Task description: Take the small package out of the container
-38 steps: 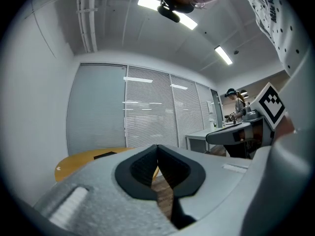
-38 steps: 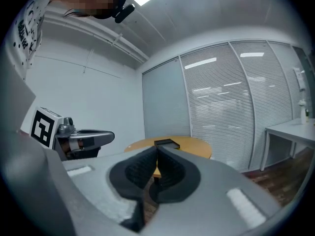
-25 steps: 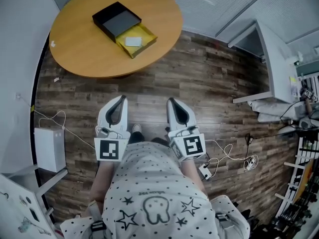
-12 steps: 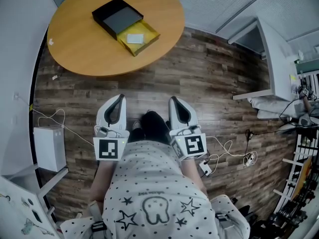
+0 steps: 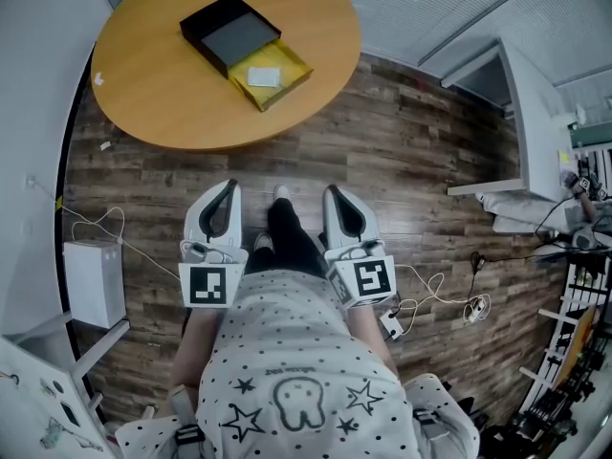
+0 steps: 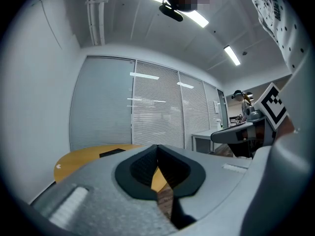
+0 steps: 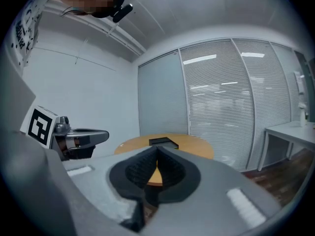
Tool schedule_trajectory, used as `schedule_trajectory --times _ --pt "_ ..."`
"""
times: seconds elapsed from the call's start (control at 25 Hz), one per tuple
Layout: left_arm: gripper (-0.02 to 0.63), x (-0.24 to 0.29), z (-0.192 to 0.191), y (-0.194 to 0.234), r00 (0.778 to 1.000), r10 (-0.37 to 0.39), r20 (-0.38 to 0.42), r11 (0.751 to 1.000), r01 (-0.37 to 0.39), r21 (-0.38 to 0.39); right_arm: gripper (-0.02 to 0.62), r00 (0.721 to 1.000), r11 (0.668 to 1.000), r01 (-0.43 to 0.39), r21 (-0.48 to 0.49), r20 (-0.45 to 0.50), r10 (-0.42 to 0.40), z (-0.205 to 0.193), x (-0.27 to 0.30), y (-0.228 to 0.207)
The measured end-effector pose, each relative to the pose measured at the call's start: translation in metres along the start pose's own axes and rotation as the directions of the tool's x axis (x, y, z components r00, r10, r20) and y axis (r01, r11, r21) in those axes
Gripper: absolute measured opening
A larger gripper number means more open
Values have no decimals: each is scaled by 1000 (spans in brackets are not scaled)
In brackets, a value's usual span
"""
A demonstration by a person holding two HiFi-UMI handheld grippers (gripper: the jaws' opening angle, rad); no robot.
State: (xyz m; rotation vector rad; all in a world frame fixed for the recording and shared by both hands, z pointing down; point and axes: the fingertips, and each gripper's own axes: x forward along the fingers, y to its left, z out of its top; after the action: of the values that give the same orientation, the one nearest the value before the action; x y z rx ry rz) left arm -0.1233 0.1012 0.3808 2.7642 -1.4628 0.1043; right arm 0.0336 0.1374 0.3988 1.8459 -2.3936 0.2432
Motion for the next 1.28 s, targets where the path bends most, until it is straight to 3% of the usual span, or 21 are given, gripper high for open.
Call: schedule_trajectory --times 0.4,1.28 --pt "9 44 3 18 1000 25 12 1000 -25 12 5 999 999 -40 0 -19 40 3 48 -22" --pt "9 177 8 62 975 224 -3 974 -224 -14 5 978 979 -203 -23 -55 202 29 191 -118"
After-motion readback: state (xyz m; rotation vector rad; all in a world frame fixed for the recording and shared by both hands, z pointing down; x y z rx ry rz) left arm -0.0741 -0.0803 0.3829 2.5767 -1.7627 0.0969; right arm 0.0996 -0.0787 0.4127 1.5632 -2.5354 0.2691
